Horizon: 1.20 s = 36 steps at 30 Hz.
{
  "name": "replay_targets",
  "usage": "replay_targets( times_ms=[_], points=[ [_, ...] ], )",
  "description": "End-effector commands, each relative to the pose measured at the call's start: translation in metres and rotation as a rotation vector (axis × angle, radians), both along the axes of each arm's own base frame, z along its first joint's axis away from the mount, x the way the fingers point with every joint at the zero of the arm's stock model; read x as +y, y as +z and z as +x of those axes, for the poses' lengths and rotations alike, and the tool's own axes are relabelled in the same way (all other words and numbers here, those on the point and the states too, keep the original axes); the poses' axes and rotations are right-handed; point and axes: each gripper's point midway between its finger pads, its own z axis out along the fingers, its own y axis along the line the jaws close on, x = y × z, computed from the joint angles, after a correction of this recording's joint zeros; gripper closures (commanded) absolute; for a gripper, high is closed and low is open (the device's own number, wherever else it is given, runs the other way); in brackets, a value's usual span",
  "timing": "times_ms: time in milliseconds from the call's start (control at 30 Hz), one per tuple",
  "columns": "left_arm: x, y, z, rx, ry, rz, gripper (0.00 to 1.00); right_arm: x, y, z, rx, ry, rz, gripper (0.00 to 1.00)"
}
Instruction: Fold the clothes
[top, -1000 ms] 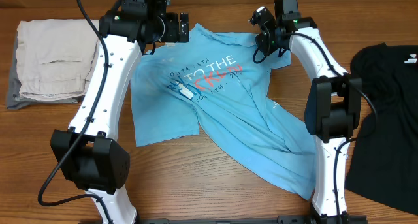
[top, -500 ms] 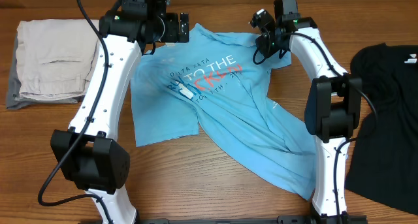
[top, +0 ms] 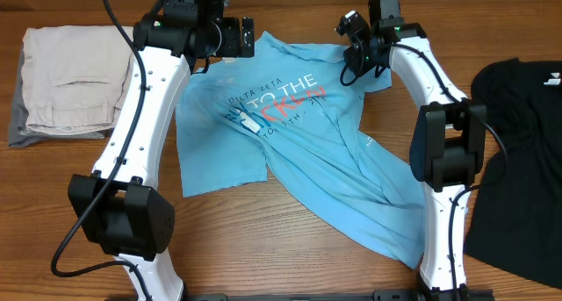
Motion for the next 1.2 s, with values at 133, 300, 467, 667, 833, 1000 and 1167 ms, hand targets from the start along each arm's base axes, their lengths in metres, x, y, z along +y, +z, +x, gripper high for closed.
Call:
replay_targets(
  times_ms=[133,300,467,667,833,1000,1167],
  points=[
    [0.001,-0.003,0.001,0.009,0.006,-0.010,0.00,0.003,-0.006,0.000,0.003,0.003,0.006,0.67],
    [0.001,-0.003,0.001,0.009,0.006,-0.009,0.00,0.003,-0.006,0.000,0.005,0.004,0.006,0.67],
    [0.001,-0.003,0.001,0.009,0.006,-0.009,0.00,0.003,-0.010,-0.002,0.015,0.004,0.004,0.67],
    [0.001,-0.003,0.001,0.009,0.006,-0.009,0.00,0.003,-0.011,-0.002,0.018,0.004,0.004,0.68],
    [0.001,-0.003,0.001,0.009,0.006,-0.009,0.00,0.003,-0.017,-0.002,0.023,0.004,0.004,0.68],
    [0.001,-0.003,0.001,0.009,0.006,-0.010,0.00,0.003,-0.024,-0.002,0.034,0.004,0.002,0.68],
    [0.001,-0.003,0.001,0.009,0.006,-0.009,0.00,0.003,-0.022,0.001,0.018,0.003,0.004,0.69]
  ],
)
